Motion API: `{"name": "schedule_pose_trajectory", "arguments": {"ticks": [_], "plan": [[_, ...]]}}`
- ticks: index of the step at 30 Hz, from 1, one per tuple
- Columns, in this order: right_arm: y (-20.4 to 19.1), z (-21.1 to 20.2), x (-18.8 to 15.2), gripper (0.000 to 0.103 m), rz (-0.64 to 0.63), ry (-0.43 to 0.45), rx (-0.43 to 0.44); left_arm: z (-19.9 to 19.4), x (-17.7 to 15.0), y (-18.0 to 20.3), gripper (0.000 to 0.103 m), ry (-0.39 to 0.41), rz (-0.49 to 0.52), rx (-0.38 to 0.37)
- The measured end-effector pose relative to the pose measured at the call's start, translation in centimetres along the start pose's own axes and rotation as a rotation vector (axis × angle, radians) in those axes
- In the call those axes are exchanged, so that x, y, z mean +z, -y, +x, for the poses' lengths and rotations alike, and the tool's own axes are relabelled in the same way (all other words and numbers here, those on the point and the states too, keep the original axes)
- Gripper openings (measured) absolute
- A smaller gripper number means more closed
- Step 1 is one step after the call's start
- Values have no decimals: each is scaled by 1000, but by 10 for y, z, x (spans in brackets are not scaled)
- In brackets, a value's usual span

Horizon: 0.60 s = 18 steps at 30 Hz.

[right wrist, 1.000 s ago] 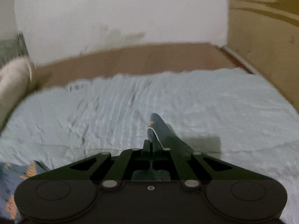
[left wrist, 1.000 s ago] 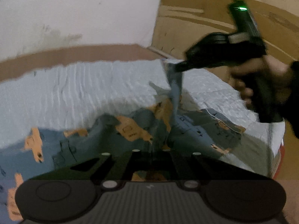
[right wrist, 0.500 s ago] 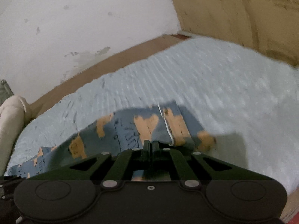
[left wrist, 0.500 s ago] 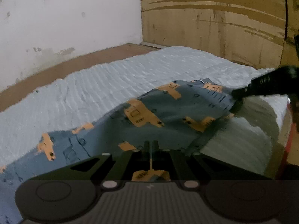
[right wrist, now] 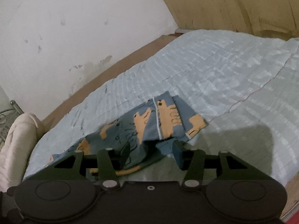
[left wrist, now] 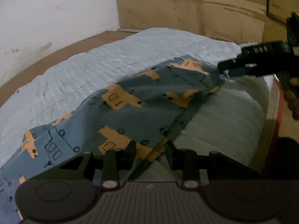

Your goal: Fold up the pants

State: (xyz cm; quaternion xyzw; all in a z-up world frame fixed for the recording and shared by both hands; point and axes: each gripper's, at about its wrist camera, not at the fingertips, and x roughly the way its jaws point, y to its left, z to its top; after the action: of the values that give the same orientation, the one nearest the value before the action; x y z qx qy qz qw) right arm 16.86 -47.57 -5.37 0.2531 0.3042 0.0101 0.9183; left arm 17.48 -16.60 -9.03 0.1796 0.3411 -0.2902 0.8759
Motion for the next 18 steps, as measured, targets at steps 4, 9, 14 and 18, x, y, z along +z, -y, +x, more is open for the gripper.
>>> {"name": "schedule_pose_trajectory", "arguments": {"ticks": [4, 9, 14, 18], "plan": [[7, 5, 7, 50, 13, -2, -24, 4, -1, 0, 38, -12, -1, -3], [12, 16, 10, 36, 71, -77, 16, 4, 2, -5, 20, -8, -34, -7], [5, 20, 8, 37, 82, -127, 76, 4, 2, -4, 6, -5, -36, -19], [8, 28, 15, 37, 112, -107, 61, 2, 2, -6, 2, 5, -66, -14]]}}
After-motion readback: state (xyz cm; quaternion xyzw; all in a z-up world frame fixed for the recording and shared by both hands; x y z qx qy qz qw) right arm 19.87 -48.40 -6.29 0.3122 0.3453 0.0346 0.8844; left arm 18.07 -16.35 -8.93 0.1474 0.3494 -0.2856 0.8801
